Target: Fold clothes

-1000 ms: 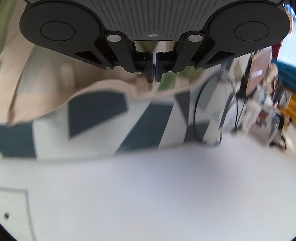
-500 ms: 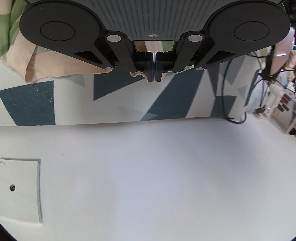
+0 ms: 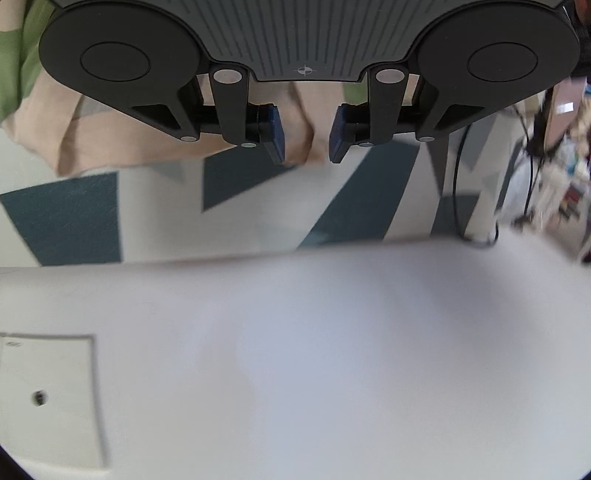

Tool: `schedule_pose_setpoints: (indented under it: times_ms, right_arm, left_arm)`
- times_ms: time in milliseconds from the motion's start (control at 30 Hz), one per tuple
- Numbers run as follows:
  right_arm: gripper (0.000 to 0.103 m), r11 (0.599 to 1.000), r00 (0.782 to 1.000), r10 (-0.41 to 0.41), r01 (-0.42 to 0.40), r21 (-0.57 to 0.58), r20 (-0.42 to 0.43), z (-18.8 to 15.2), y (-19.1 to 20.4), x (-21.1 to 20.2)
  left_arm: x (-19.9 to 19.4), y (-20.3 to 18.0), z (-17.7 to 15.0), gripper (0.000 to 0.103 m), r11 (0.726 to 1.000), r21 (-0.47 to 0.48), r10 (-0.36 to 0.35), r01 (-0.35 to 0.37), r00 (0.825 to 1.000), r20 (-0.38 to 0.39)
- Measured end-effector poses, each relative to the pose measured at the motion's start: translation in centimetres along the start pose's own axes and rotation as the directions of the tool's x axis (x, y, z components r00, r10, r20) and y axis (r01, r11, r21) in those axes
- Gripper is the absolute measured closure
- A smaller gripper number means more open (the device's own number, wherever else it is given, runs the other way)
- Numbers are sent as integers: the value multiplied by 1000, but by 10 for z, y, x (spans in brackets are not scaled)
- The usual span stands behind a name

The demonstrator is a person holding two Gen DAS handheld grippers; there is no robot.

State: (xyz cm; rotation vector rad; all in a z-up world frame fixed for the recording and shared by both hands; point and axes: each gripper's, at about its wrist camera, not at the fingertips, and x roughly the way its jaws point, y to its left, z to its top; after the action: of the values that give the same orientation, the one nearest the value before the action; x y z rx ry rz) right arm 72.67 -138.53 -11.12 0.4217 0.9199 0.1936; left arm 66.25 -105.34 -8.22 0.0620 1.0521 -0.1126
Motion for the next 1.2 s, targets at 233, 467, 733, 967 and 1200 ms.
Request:
schedule_pose_setpoints:
  times_ms: [233, 467, 733, 967, 1200]
  right_arm:
    - [81, 993, 998, -68, 68, -94, 0, -5, 18, 20]
    - [74, 960, 994, 106, -98, 262, -15, 14, -14, 19]
    - [72, 916, 966, 215, -150, 372, -141, 11, -34, 18]
    - [75, 884, 963, 261, -208, 419, -73, 11, -37, 24]
    - [102, 944, 994, 107, -96, 316, -16, 21, -22, 27]
  left_arm:
    - [7, -17, -8, 44, 997, 77, -3, 5, 1000, -21]
    - [16, -12, -17, 44, 998, 56, -16, 19, 999, -52]
    - [22, -13, -21, 41, 998, 61, -19, 23, 998, -59]
    - [24, -14, -20, 37, 997, 70, -11, 15, 999, -52]
    - [27, -11, -19, 31, 998, 59, -4, 6, 1000, -31]
